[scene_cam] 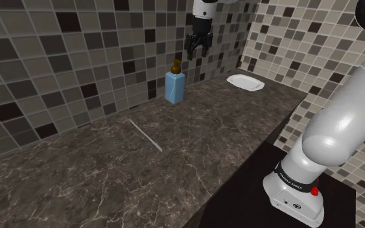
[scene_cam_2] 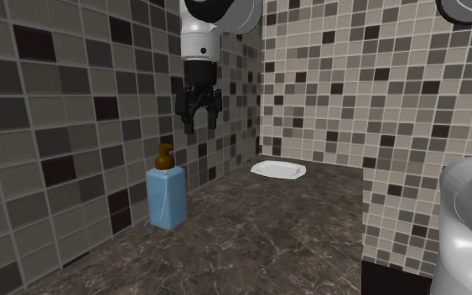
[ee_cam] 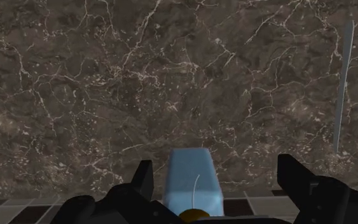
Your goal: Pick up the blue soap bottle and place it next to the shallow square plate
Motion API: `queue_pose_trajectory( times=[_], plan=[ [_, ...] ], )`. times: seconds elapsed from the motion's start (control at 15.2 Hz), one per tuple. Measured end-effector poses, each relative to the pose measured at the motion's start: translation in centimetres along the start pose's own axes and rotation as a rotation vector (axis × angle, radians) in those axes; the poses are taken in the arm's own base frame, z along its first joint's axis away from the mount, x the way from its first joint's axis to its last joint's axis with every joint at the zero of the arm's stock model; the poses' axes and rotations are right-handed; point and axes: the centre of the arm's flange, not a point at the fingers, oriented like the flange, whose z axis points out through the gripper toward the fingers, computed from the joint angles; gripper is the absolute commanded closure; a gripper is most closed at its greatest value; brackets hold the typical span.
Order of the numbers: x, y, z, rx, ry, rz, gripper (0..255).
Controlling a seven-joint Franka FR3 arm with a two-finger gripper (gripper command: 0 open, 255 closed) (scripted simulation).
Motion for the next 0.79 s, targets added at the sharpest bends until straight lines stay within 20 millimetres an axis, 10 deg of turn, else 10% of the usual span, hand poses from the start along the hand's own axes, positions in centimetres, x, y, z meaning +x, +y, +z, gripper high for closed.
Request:
queue_pose_trajectory(
  times=[0.79],
  plan=[
    [14.9,1.4,3.1,-0.008,-0.027,0.002,0]
  ],
)
